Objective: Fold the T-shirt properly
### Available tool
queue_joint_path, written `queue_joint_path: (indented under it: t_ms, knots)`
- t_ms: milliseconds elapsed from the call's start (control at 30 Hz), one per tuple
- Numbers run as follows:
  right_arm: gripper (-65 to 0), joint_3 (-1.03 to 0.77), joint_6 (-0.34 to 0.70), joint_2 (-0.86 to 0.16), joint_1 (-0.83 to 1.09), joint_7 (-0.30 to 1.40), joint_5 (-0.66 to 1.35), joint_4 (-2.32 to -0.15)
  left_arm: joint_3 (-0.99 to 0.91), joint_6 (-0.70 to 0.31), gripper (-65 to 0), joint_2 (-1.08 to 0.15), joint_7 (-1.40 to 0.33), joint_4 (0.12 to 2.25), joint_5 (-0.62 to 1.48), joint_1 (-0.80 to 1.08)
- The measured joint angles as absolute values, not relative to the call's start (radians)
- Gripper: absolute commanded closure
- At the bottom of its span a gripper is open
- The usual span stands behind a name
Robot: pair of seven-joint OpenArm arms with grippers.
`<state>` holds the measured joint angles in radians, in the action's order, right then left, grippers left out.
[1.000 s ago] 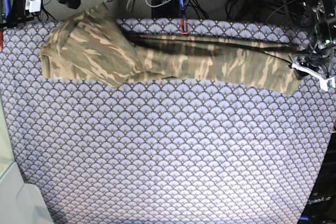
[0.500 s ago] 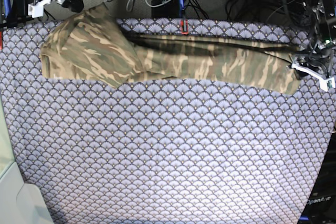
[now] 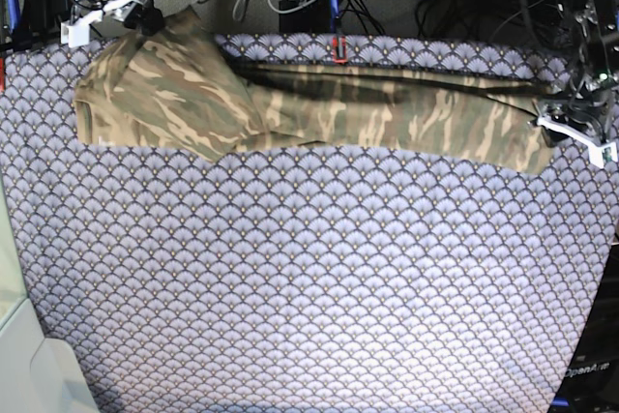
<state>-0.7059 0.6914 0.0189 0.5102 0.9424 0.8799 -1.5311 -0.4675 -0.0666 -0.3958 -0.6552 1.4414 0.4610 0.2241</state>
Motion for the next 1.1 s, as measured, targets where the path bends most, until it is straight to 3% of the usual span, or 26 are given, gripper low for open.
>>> queue_joint_path:
  t_ms: [300, 1100]
  knots:
    - [-29.8, -0.710, 0.691, -0.038, 0.508, 0.885, 0.880, -1.363, -0.467, -0.067, -29.9, -0.396, -0.660, 1.441, 0.461, 0.224]
    - [-29.8, -0.706, 0.691, -0.036, 0.482, 0.978, 0.883, -1.441, -0.467, -0.067, -29.9, -0.395, -0.659, 1.441, 0.461, 0.224]
